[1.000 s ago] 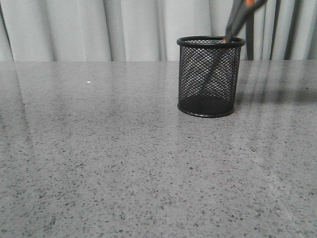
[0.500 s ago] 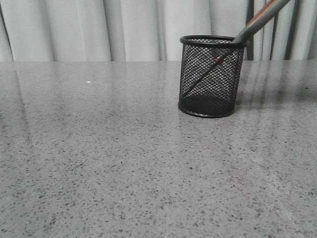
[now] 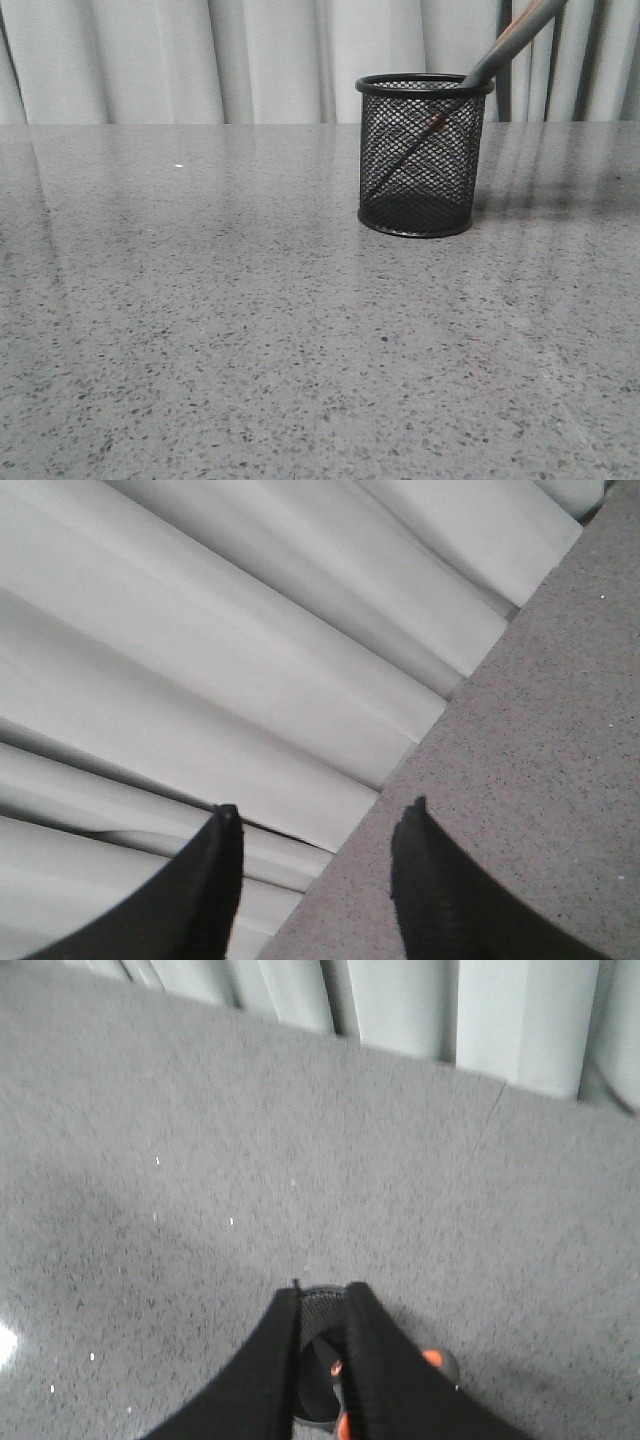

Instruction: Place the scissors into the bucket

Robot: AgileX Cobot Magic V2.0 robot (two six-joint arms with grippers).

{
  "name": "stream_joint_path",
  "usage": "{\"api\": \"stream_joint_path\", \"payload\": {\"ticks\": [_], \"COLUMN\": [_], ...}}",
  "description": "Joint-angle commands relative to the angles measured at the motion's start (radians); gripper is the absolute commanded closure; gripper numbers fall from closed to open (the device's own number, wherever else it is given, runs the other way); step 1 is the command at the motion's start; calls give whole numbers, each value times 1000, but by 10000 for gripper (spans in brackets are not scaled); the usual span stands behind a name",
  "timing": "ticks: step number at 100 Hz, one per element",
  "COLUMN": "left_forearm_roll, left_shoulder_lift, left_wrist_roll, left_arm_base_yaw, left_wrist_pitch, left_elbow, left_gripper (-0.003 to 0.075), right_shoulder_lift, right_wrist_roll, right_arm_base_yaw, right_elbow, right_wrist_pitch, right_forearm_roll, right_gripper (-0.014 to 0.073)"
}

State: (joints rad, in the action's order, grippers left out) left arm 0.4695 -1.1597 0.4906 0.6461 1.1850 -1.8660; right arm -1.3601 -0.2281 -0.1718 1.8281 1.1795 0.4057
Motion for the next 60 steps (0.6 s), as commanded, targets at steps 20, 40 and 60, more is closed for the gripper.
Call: {"api": "stream_joint_path", "payload": {"ticks": [20, 40, 60], "left_forearm_roll": [-19, -23, -23], "left_shoulder_lift": [20, 95, 251], "left_wrist_roll": [-97, -215, -363], "left_arm_base_yaw": [-4, -4, -4], "left_wrist_pitch": [-24, -173, -424], "left_elbow": [37, 190, 493], "left_gripper": [741, 741, 741], "right_shoulder_lift": [159, 348, 551], "right_wrist_roll": [1, 1, 0], "right_arm_base_yaw": [2, 2, 2], "right_elbow": [-161, -507, -819], "right_wrist_pitch": [-286, -591, -836], "right_forearm_roll": [32, 32, 32], "right_gripper": [650, 650, 650]}}
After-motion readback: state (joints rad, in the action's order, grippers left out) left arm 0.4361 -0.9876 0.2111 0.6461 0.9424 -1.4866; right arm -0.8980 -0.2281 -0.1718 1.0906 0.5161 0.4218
